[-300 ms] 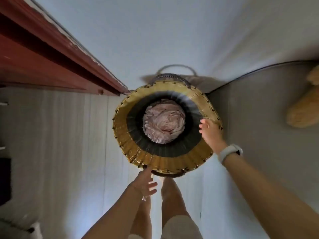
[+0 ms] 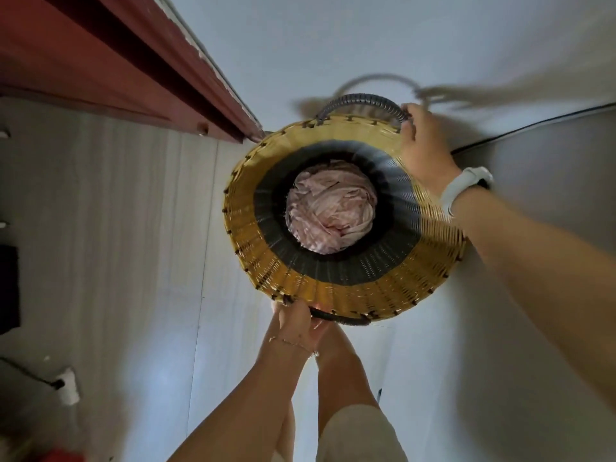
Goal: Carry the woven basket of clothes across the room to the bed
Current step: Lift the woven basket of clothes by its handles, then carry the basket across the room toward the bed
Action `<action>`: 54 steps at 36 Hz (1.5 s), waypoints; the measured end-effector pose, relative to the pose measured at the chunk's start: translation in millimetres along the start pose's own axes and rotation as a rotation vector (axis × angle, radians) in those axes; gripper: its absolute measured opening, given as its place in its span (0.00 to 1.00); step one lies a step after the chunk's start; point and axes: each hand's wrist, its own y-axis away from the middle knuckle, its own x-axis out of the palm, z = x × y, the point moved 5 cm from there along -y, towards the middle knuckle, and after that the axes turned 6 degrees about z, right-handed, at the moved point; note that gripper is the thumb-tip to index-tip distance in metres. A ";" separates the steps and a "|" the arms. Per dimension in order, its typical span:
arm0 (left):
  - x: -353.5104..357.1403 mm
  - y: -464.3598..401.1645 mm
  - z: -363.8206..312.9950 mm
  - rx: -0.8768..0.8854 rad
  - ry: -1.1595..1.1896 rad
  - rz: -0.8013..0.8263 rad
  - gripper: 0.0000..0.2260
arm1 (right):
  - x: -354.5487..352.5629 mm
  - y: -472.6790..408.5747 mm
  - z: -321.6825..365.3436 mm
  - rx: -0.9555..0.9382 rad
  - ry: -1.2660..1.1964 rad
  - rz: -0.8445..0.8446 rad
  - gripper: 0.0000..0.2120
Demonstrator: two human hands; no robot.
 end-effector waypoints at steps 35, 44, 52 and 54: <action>-143.7 211.8 -28.7 0.921 -0.300 -0.572 0.13 | -43.4 238.2 83.1 0.181 -0.311 0.092 0.15; -196.6 211.2 82.4 0.779 -0.038 -0.697 0.14 | -30.0 243.9 147.7 -0.157 -0.077 0.298 0.18; -251.7 214.9 169.3 0.724 0.270 -0.782 0.14 | 21.3 303.4 188.4 -0.325 0.016 0.533 0.18; -266.5 215.0 194.9 0.711 0.349 -0.808 0.14 | 36.4 325.2 193.7 -0.371 0.050 0.572 0.16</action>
